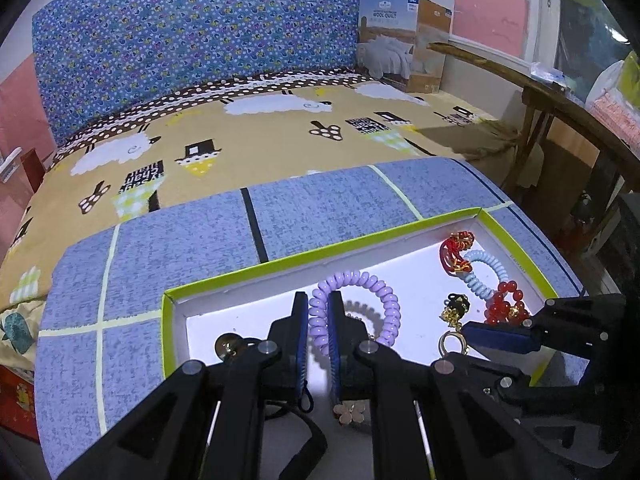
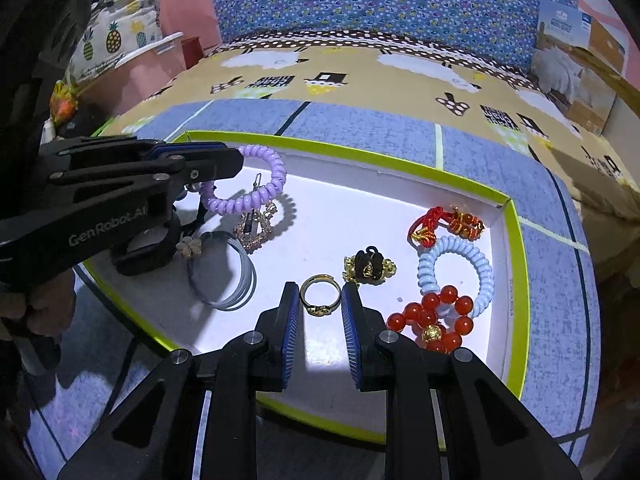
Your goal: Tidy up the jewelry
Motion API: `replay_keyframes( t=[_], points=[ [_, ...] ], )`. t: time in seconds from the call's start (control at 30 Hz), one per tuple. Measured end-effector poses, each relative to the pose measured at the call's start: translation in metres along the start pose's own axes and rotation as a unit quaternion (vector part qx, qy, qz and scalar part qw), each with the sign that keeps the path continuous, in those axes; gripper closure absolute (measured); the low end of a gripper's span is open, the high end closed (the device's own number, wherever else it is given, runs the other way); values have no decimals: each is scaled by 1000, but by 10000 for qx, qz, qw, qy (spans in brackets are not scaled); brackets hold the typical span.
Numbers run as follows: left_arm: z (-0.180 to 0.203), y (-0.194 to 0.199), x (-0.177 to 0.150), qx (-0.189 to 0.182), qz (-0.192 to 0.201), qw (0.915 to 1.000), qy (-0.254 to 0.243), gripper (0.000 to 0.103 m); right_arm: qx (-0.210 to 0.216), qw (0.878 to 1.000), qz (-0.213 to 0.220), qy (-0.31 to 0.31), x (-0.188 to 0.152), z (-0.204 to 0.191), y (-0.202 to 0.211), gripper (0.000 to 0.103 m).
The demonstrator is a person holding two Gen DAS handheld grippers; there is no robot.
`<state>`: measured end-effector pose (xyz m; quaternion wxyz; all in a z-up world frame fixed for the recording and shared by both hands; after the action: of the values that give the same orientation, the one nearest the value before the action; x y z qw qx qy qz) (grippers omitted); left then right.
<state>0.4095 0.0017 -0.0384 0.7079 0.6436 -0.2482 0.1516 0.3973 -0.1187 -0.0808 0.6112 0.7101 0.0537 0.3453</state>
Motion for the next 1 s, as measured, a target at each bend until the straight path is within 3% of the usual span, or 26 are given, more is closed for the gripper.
replay_keyframes(
  t=[0.1,0.53,0.63,0.73,1.0],
  points=[
    [1,-2,1,-9,-21,10000,-36,93,9,10000,-15,35,0,-2,0,76],
    [2,-16,-3,-84,-241,9997,-45,92,17,9998,170,86,-5,-5,12,75],
    [2,-16,-4,-127,-258,9996,-18,85,26,9998,195,74,-6,-5,14,75],
    [2,-11,-5,-243,-196,9995,25,77,53,9997,239,47,-8,-4,17,75],
    [-7,18,-15,-370,77,9991,211,77,135,9991,401,-21,-16,-4,33,75]
  ],
)
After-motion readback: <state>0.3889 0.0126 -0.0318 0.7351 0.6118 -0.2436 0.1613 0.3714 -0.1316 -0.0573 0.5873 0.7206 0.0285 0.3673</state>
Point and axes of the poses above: each gripper's, at about its wrist camera, not at the fingertips, and y roughly against the way its jaws point, z to its right, x to its top, the point moved 6 cm from there along -y, roughly the way its jaws point, and after that the axes turned 11 degrees about -z, right-handed, at the moved point
